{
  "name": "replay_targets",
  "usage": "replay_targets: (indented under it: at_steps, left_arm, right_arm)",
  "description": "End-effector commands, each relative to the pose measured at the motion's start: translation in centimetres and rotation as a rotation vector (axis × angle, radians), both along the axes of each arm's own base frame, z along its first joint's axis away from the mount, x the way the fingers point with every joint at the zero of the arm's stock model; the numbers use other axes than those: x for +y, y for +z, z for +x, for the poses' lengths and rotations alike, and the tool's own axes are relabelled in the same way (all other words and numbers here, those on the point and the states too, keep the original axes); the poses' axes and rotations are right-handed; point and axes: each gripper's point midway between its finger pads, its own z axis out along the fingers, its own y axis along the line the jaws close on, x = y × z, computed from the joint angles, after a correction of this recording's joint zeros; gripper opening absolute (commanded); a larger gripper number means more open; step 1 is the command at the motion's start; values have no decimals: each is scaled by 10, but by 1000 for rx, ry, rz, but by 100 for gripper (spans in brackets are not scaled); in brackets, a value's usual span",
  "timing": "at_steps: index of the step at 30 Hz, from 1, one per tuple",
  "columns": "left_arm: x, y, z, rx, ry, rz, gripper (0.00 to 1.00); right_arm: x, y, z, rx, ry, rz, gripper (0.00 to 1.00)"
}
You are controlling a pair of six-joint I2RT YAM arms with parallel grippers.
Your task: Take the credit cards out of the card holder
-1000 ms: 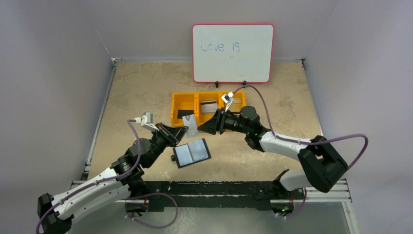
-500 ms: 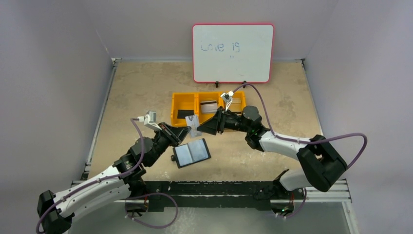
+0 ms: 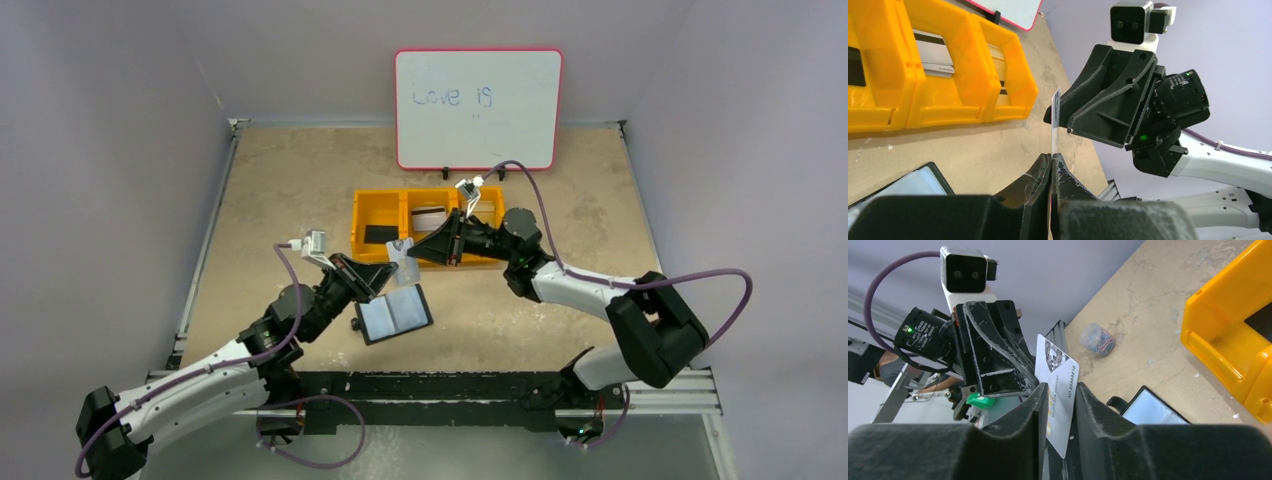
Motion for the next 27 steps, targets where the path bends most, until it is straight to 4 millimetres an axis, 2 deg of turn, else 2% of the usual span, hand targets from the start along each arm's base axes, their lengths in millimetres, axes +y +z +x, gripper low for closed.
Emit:
replay_targets:
  at_steps: [1, 10, 21, 27]
  left_arm:
    - [0, 20, 0, -60, -2, -57, 0]
    - [4, 23, 3, -74, 29, -76, 0]
    - [15, 9, 10, -50, 97, -49, 0]
    - [17, 7, 12, -34, 110, 4, 27]
  right_arm:
    - [0, 26, -12, -77, 62, 67, 28]
    - [-1, 21, -18, -65, 90, 80, 24]
    - [-1, 29, -20, -81, 101, 92, 0]
    - [-2, 33, -17, -84, 75, 77, 0]
